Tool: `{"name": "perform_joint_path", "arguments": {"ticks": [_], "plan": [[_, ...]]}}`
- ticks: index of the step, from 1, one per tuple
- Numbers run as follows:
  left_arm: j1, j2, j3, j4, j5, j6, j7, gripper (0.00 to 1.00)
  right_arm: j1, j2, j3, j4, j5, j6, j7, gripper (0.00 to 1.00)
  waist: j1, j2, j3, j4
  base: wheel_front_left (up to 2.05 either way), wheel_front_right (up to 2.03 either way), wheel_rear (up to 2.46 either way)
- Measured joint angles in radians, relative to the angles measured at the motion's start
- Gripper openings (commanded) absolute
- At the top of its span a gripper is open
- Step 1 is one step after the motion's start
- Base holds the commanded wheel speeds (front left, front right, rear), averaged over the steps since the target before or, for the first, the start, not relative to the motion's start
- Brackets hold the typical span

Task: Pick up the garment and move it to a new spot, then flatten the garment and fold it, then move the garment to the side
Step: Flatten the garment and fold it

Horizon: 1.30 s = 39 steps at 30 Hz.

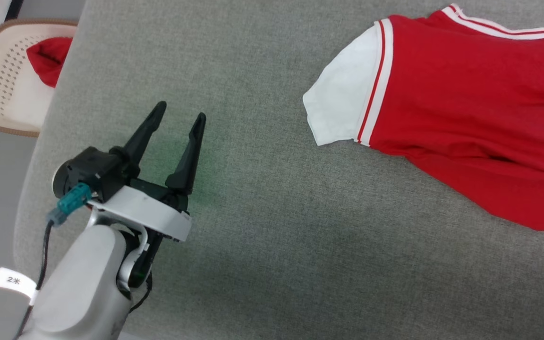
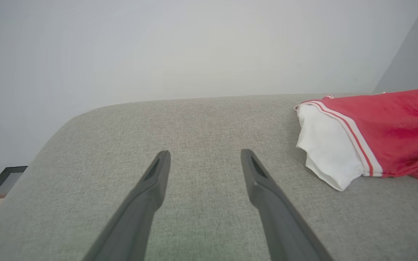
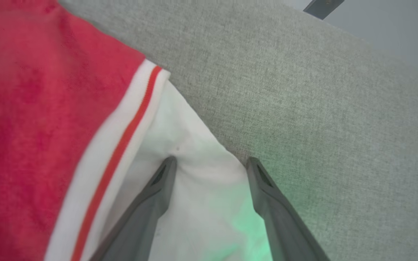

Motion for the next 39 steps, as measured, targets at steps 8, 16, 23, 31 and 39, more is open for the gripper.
{"name": "perform_joint_path", "arguments": {"ticks": [8, 16, 23, 31, 39], "plan": [[0.001, -0.026, 0.035, 0.005, 0.02, -0.031, 0.0, 1.0, -0.044, -0.018, 0.036, 0.044, -0.039, 0.001, -0.052, 1.0, 0.0, 0.0, 0.031, -0.004, 0.0, 0.0, 0.0], [-0.029, -0.016, 0.028, 0.028, 0.035, -0.047, 0.0, 1.0, -0.079, -0.004, 0.072, 0.076, -0.026, 0.001, -0.062, 0.0, 0.0, 0.0, 0.04, -0.017, 0.0, 0.0, 0.0], [-0.225, 0.051, -0.082, 0.042, -0.028, -0.057, 0.121, 1.0, -0.116, 0.016, 0.094, 0.095, -0.026, 0.001, -0.08, 0.0, 0.0, 0.0, 0.056, -0.032, 0.0, 0.0, 0.0], [-0.556, 0.106, -0.373, 0.128, -0.343, -0.059, 0.463, 1.0, -0.176, 0.036, 0.127, 0.098, -0.027, 0.001, -0.081, 0.0, 0.0, 0.0, 0.085, -0.057, 0.0, 0.0, 0.0], [-0.774, 0.076, -0.585, 0.265, -0.622, -0.061, 0.75, 1.0, -0.223, 0.058, 0.162, 0.1, -0.013, 0.0, -0.081, 0.0, 0.0, 0.0, 0.111, -0.086, 0.0, 0.0, 0.0]]}}
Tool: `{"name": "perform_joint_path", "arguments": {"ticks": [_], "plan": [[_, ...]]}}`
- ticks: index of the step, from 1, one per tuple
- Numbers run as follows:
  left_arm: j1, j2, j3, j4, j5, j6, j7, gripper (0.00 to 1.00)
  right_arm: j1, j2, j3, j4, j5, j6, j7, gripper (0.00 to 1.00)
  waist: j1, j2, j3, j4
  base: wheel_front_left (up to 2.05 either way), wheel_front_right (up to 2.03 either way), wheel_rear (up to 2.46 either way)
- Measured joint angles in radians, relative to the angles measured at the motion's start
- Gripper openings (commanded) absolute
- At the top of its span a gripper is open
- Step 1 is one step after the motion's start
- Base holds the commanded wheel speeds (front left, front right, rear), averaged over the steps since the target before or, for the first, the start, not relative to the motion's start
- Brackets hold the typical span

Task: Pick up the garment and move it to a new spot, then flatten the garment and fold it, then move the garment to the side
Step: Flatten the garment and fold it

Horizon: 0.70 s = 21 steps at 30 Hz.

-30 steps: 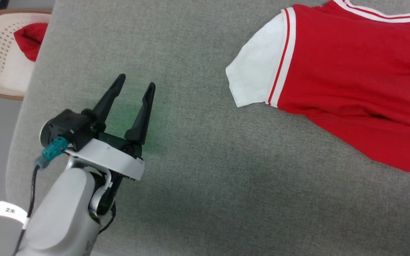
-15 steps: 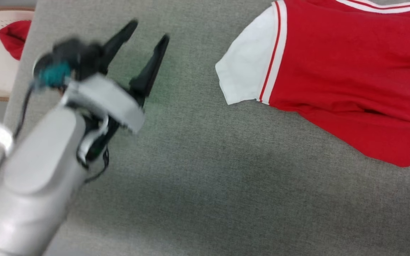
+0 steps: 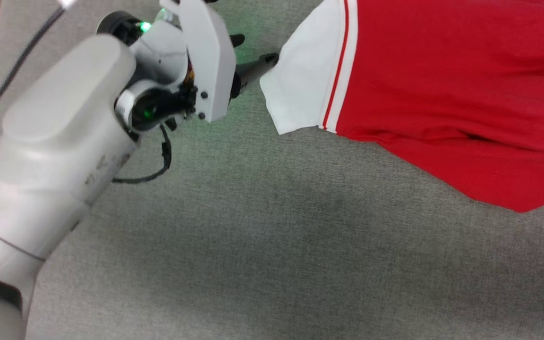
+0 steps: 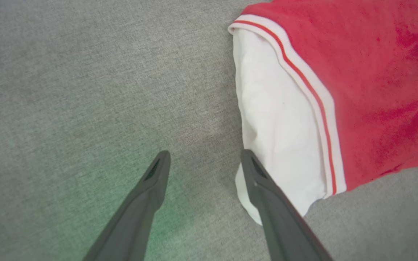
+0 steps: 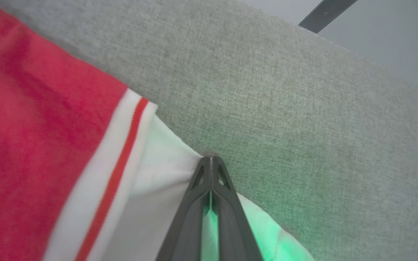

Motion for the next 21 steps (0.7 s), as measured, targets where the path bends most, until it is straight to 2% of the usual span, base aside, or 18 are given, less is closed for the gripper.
{"name": "perform_joint_path", "arguments": {"ticks": [4, 8, 12, 21], "plan": [[-0.063, -0.01, -0.024, 0.033, -0.107, 0.0, 0.064, 1.0, -0.014, 0.004, 0.018, 0.003, 0.006, 0.0, -0.004, 0.0, 0.0, 0.0, 0.007, -0.014, 0.0, 0.0, 0.0], [-0.12, -0.01, -0.036, 0.049, -0.148, 0.0, 0.062, 1.0, -0.027, 0.015, 0.037, 0.018, 0.01, 0.0, -0.012, 0.0, -0.0001, 0.0, 0.004, -0.023, 0.0, 0.0, 0.0], [-0.137, -0.018, -0.035, 0.061, -0.235, 0.0, 0.108, 1.0, -0.036, 0.022, 0.053, 0.031, 0.014, -0.001, -0.017, 0.0, 0.0, 0.0, 0.001, -0.027, 0.0, 0.0, 0.0], [-0.134, -0.043, -0.135, 0.109, -0.236, 0.0, 0.147, 1.0, -0.063, 0.024, 0.085, 0.051, 0.04, 0.0, -0.022, 0.0, 0.0, 0.0, 0.007, -0.034, 0.0, 0.0, 0.0]]}}
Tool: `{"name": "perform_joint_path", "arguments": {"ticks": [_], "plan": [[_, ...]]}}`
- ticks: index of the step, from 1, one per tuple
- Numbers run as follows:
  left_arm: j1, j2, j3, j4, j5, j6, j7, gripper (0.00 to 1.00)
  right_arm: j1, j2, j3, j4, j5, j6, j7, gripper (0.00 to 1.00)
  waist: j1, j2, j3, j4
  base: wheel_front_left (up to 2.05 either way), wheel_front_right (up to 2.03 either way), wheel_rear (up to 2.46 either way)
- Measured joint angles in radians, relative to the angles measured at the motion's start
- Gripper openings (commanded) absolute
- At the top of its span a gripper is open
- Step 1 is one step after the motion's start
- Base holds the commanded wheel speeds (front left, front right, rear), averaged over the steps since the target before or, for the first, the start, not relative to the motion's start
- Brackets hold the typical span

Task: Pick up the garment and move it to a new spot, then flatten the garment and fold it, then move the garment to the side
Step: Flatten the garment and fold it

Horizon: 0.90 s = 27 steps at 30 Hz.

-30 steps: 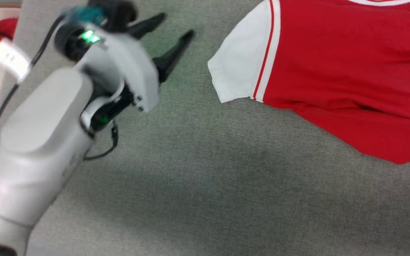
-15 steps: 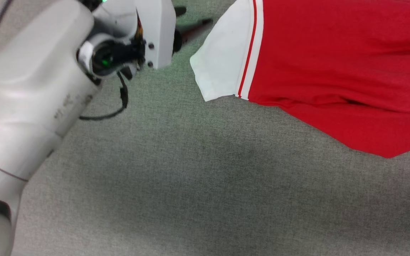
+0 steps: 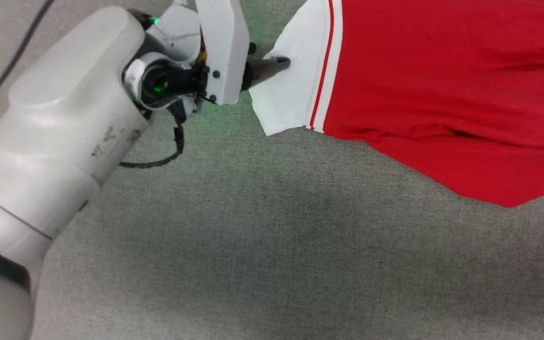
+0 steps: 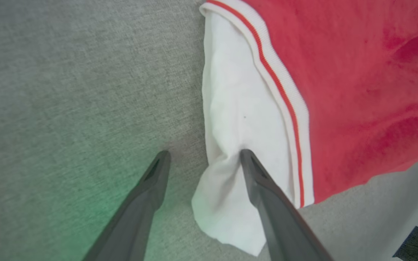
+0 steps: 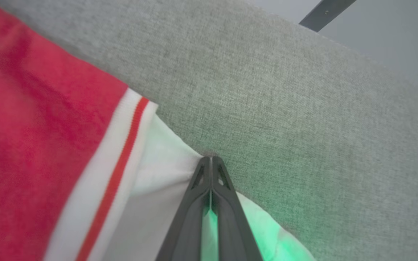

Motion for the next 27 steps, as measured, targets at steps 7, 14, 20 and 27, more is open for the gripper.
{"name": "perform_joint_path", "arguments": {"ticks": [7, 14, 20, 27], "plan": [[0.009, -0.033, -0.001, 0.039, -0.068, 0.0, 0.018, 0.4, -0.018, 0.009, 0.027, 0.016, 0.015, 0.0, -0.009, 0.0, 0.0, 0.0, 0.0, -0.013, 0.0, 0.0, 0.0], [0.012, -0.041, -0.002, 0.051, -0.103, 0.0, 0.015, 0.0, -0.03, 0.019, 0.047, 0.031, 0.027, -0.001, -0.021, 0.0, 0.0, 0.0, -0.003, -0.019, 0.0, 0.0, 0.0], [-0.004, -0.02, 0.008, 0.05, -0.073, 0.0, -0.099, 0.0, -0.038, 0.03, 0.04, 0.044, 0.059, -0.001, -0.072, 0.0, 0.0, 0.0, -0.016, -0.022, 0.0, 0.0, 0.0], [-0.024, 0.029, 0.013, 0.084, -0.002, 0.0, -0.313, 0.0, -0.084, 0.065, -0.007, 0.03, 0.079, 0.0, -0.228, 0.0, 0.0, 0.0, -0.067, -0.042, 0.0, 0.0, 0.0]]}}
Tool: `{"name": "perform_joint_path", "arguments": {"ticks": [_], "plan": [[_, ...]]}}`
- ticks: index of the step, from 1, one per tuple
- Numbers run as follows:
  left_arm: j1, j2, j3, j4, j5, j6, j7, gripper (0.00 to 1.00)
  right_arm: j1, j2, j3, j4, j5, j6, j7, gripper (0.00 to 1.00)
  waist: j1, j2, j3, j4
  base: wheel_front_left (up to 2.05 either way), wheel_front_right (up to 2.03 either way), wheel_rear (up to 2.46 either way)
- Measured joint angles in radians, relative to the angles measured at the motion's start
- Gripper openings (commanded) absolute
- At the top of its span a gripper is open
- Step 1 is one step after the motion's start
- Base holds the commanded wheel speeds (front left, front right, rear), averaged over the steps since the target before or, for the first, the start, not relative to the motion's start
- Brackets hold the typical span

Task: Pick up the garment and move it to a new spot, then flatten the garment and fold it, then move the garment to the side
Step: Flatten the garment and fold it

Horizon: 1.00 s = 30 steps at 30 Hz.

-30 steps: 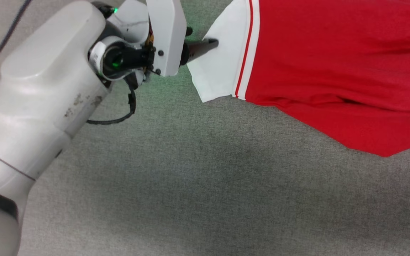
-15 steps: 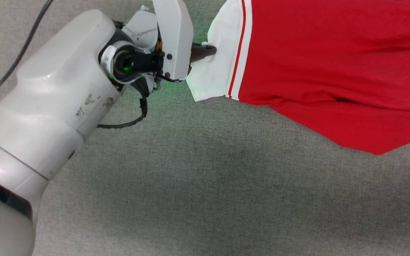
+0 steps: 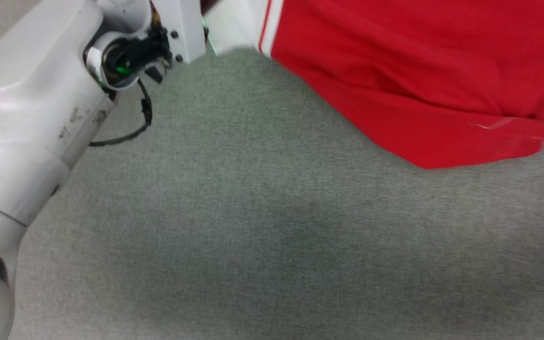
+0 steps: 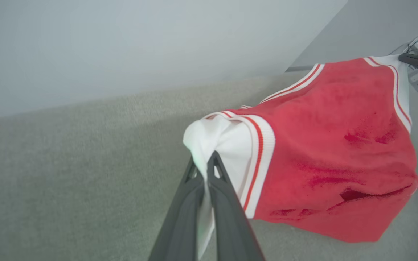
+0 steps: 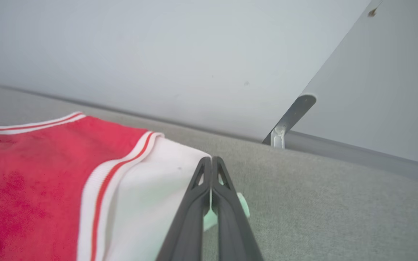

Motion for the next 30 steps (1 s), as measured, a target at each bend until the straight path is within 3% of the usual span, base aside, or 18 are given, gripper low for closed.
{"name": "perform_joint_path", "arguments": {"ticks": [8, 16, 23, 26, 30], "plan": [[-0.038, -0.004, 0.019, 0.094, 0.038, 0.0, -0.256, 0.0, -0.088, 0.059, -0.118, 0.07, -0.029, 0.0, -0.211, 0.0, 0.0, 0.0, -0.059, -0.044, 0.0, 0.0, 0.0], [-0.173, -0.044, 0.084, 0.32, 0.081, -0.001, -0.525, 0.0, -0.28, 0.217, -0.333, 0.253, -0.086, 0.001, -0.474, 0.0, 0.0, 0.0, -0.063, -0.099, 0.0, 0.0, 0.0], [-0.332, -0.08, 0.179, 0.437, 0.106, -0.001, -0.579, 0.0, -0.469, 0.283, -0.439, 0.388, -0.176, 0.002, -0.646, 0.0, 0.0, 0.0, -0.075, -0.129, 0.0, 0.0, 0.0], [-0.378, -0.078, 0.256, 0.423, 0.137, -0.002, -0.582, 0.0, -0.52, 0.295, -0.451, 0.424, -0.199, 0.002, -0.671, 0.0, 0.0, 0.0, -0.093, -0.133, 0.0, 0.0, 0.0], [-0.321, -0.085, 0.288, 0.394, 0.171, -0.001, -0.584, 0.0, -0.527, 0.306, -0.433, 0.455, -0.213, 0.001, -0.67, 0.0, 0.0, 0.0, -0.111, -0.136, 0.0, 0.0, 0.0]]}}
